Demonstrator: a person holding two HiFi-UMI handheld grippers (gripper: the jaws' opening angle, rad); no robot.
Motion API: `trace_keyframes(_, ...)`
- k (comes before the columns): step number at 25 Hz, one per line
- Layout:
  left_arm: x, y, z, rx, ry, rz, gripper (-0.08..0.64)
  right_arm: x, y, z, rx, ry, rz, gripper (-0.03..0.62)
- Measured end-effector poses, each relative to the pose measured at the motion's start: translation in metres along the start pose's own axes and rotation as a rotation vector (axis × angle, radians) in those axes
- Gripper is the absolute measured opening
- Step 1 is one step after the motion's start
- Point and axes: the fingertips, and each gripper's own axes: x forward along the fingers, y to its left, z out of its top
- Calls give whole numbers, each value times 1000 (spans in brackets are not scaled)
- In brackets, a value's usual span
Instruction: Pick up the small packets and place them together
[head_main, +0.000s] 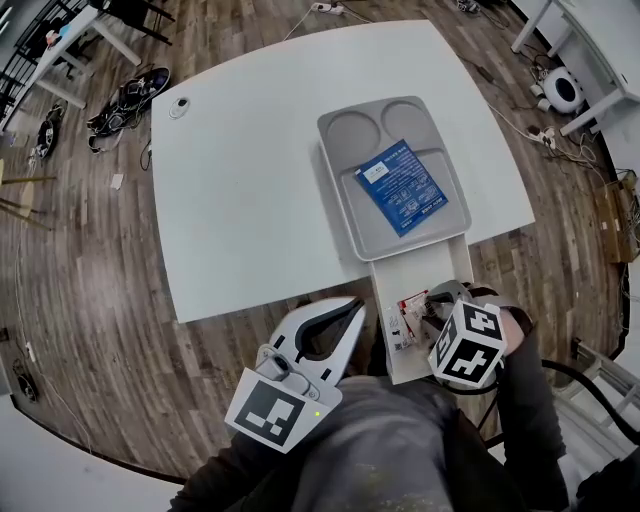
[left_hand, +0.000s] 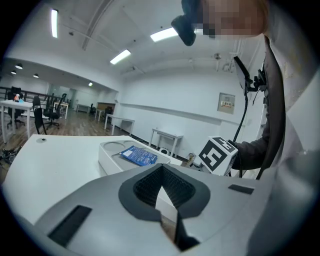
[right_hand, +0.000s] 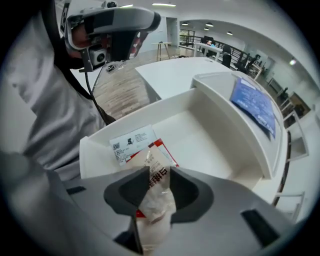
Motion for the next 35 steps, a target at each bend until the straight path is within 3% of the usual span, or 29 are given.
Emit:
trace_keyframes(2,0,1,0,-2,-4,1,2,0,-3,0,-5,1,-23,115)
trace_keyframes(4,-1,1,0,-4,-6,1,2,-2,-10,0,8,-8,-66,22)
trace_keyframes(5,-1,1,0,-4,-8,0,2,-4,-14,-1,21,-15,-87,5)
trace_keyframes(11,-5,-6,3,11,-15,-18,2,-26,-16,11,116,-137,-104,5)
trace_keyframes(14,-8,-10,3,18,-18,-32,2,-28,-4,12,71,-119,-75,5)
trace_keyframes(15,-9,-10,3,19,-18,-35,2,-24,1,9,35,-88,-64,22)
trace_keyframes(17,-12,-9,4,19,-19,-36,2,-15,11,4,-32,-15,-31,233)
trace_keyframes(19,-15,-6,7,16,-26,-27,2,-6,15,0,-75,42,-8,306)
trace_keyframes(27,-23,17,4,-14,-39,29,2,10,-4,-1,-102,119,-15,330)
trace_keyframes(29,-22,20,3,-22,-38,35,2,8,-8,1,-91,97,-23,307)
trace_keyframes(32,-20,21,4,-26,-34,30,2,0,-18,7,-64,53,-72,173)
trace_keyframes(35,-17,18,5,-13,-32,10,2,-11,-22,14,-30,-1,-110,129)
